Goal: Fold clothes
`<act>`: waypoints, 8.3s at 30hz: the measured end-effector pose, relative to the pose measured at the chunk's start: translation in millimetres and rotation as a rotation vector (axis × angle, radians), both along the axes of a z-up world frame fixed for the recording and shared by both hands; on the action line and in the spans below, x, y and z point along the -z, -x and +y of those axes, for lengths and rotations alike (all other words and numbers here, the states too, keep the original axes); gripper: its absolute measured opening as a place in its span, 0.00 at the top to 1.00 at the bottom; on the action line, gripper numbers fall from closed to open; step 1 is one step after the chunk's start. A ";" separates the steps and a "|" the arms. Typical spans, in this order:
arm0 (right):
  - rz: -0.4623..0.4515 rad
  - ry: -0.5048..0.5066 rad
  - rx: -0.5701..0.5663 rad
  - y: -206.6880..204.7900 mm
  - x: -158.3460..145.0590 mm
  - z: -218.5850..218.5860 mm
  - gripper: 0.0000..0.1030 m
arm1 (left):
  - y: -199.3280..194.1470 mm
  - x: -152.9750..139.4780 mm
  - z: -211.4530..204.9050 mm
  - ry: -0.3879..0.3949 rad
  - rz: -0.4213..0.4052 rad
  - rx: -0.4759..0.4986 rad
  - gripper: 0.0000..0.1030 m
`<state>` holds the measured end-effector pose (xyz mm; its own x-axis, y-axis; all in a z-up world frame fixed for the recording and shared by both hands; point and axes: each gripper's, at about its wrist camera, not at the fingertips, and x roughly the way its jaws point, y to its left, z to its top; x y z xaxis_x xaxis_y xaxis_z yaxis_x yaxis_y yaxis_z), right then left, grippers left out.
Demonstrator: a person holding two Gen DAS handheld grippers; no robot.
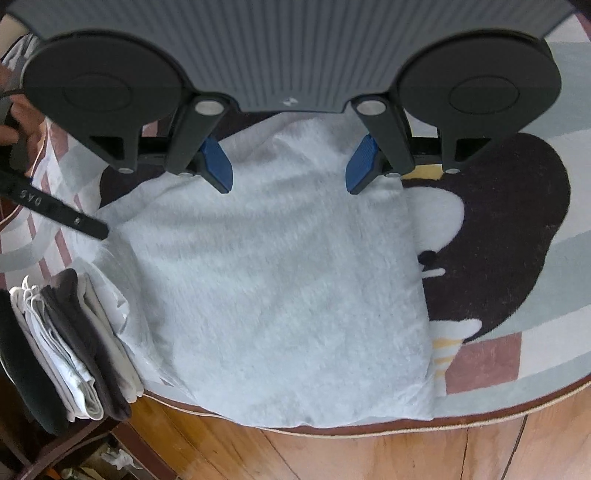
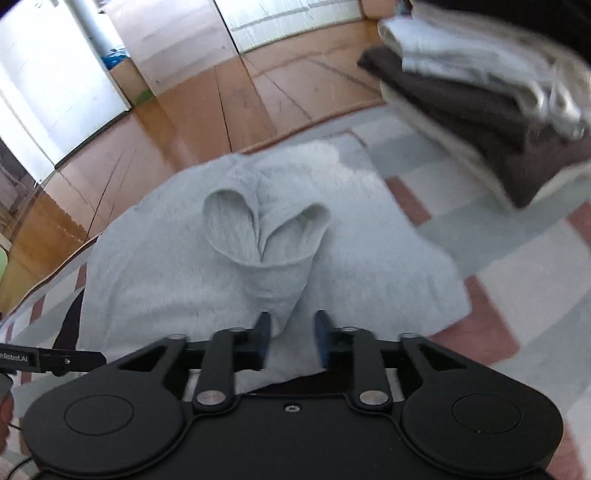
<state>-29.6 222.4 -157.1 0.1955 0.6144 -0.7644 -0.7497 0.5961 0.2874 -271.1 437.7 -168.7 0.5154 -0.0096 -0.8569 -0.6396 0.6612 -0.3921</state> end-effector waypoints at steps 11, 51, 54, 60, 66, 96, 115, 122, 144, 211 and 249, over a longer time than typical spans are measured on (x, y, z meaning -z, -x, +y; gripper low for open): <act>-0.429 0.109 -0.295 43.8 -15.4 51.2 0.28 | -23.3 -11.8 -43.6 -0.272 0.028 0.282 0.22; -0.217 -0.112 -0.054 -13.6 -66.8 60.6 0.94 | 16.3 -17.9 -46.4 -0.266 0.103 0.335 0.65; -0.212 -0.068 -0.070 -15.0 -72.0 67.7 0.94 | 32.1 -39.8 -29.5 -0.202 -0.052 0.282 0.45; -0.116 -0.023 -0.003 -29.5 -59.0 52.4 0.94 | 44.7 -42.0 12.3 0.030 -0.371 0.032 0.25; -0.133 -0.010 -0.031 -28.2 -75.1 50.2 0.95 | 15.5 -4.2 15.9 0.246 -0.285 -0.113 0.31; 0.003 0.041 -0.005 -39.7 -5.1 -18.4 0.82 | -44.3 8.2 -13.9 0.043 -0.015 0.032 0.30; -0.251 0.273 -0.066 -20.3 2.7 -5.3 0.49 | -20.4 -1.4 -11.1 -0.099 0.020 -0.074 0.32; -0.245 0.174 0.000 -33.5 -34.1 -20.7 0.44 | 14.7 -22.3 15.1 -0.131 -0.115 -0.199 0.32; 0.133 0.176 -0.393 -131.1 -12.6 180.5 0.40 | -55.8 -0.4 102.9 -0.110 -0.271 -0.106 0.32; 0.139 0.088 -0.296 -115.6 23.7 182.7 0.39 | -33.8 -2.7 93.1 -0.148 -0.392 -0.142 0.32; -0.141 0.073 -0.021 -110.5 -9.2 110.9 0.84 | -56.5 -8.9 89.6 -0.504 -0.163 -0.012 0.62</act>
